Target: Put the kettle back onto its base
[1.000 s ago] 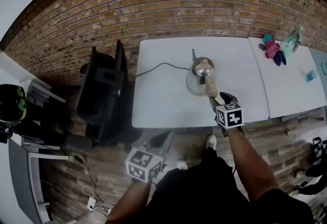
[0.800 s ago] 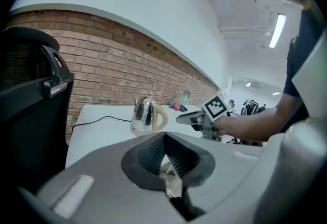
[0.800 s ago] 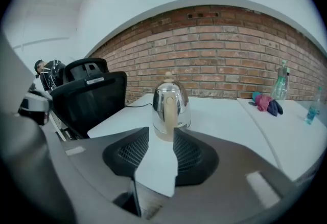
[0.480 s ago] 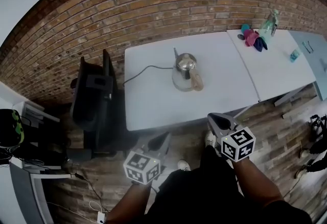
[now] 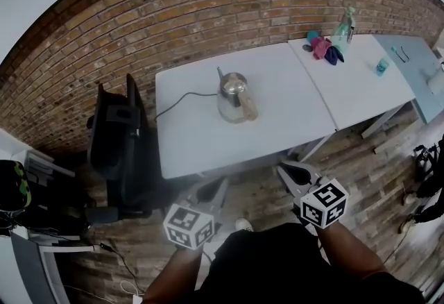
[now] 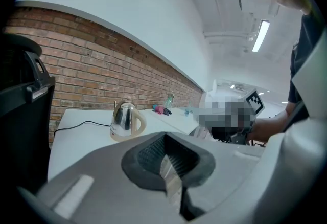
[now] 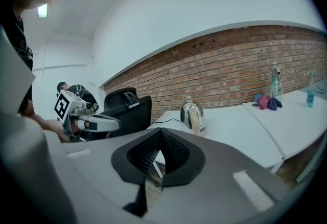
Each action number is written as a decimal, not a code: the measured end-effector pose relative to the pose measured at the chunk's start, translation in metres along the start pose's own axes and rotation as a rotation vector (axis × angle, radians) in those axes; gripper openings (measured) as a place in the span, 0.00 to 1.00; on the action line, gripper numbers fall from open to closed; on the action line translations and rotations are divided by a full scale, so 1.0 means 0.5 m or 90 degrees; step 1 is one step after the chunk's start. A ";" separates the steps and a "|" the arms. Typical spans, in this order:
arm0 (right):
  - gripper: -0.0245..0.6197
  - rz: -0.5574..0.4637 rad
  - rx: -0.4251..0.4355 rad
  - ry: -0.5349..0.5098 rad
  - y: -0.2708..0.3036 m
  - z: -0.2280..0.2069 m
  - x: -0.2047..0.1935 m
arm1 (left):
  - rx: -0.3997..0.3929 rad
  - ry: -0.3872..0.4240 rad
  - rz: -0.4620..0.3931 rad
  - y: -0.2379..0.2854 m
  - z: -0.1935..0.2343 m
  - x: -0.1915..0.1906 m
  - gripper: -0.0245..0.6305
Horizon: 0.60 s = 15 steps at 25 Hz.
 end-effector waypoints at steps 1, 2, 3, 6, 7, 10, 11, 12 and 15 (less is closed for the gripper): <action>0.08 -0.001 0.004 -0.003 -0.012 0.003 0.002 | 0.007 0.001 -0.003 -0.004 -0.005 0.001 0.04; 0.08 -0.001 0.009 -0.006 -0.024 0.007 0.004 | 0.014 0.002 -0.006 -0.008 -0.010 0.002 0.04; 0.08 -0.001 0.014 -0.010 -0.037 0.013 0.004 | 0.021 0.002 -0.009 -0.012 -0.018 0.002 0.04; 0.08 0.003 0.032 -0.031 -0.088 0.030 0.001 | 0.043 -0.001 -0.017 -0.019 -0.051 0.002 0.04; 0.08 0.004 0.036 -0.036 -0.107 0.035 0.000 | 0.049 -0.003 -0.020 -0.020 -0.065 0.001 0.04; 0.08 0.005 0.050 -0.040 -0.162 0.045 -0.016 | 0.060 -0.008 -0.027 -0.023 -0.123 -0.007 0.04; 0.08 0.006 0.053 -0.039 -0.180 0.047 -0.024 | 0.061 -0.010 -0.029 -0.024 -0.145 -0.013 0.04; 0.08 0.006 0.056 -0.039 -0.198 0.050 -0.032 | 0.062 -0.011 -0.030 -0.025 -0.169 -0.018 0.04; 0.08 0.004 0.064 -0.045 -0.257 0.061 -0.053 | 0.065 -0.012 -0.032 -0.030 -0.238 -0.038 0.04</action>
Point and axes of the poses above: the fingertips, and each gripper's own axes: y forward along the fingers, z to its left, x out of its top, the point moved 2 cm from there along -y, backward along the fingers, and after that the axes turned 4 degrees about x, right-handed, at the moved point
